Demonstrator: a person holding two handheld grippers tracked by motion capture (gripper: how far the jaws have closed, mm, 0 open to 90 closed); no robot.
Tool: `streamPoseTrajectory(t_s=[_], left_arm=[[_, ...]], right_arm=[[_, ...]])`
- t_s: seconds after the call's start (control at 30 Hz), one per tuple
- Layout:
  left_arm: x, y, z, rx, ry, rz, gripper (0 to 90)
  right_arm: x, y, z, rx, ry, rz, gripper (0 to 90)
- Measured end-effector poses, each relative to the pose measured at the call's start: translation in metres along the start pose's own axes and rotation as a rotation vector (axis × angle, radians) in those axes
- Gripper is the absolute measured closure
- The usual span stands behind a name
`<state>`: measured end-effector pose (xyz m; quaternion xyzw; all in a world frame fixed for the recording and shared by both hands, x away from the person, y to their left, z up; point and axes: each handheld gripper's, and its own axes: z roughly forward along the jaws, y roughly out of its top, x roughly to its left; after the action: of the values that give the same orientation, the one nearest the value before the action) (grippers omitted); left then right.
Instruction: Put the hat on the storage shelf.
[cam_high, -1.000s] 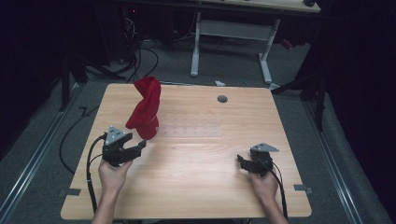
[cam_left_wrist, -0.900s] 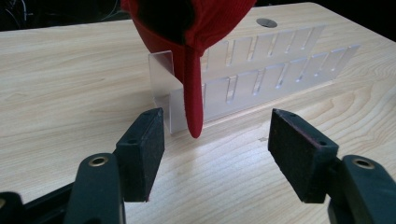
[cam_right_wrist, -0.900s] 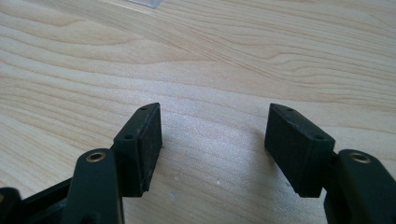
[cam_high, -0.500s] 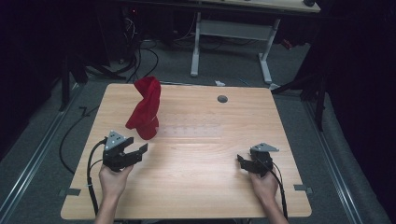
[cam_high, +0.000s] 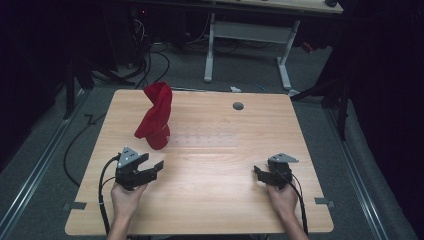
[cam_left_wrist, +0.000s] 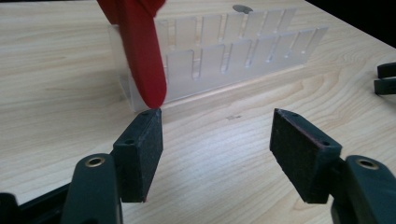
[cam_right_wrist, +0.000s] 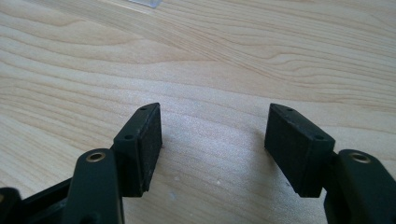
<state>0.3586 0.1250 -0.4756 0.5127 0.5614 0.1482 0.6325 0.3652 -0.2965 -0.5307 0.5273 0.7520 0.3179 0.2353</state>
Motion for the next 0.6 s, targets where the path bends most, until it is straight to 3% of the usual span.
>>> streamPoseTrajectory(t_s=[0.6], left_arm=[[-0.010,-0.029,0.008,0.051,-0.039,0.029,35.1]], right_arm=[[0.000,0.000,0.000,0.000,-0.001,0.000,36.9]])
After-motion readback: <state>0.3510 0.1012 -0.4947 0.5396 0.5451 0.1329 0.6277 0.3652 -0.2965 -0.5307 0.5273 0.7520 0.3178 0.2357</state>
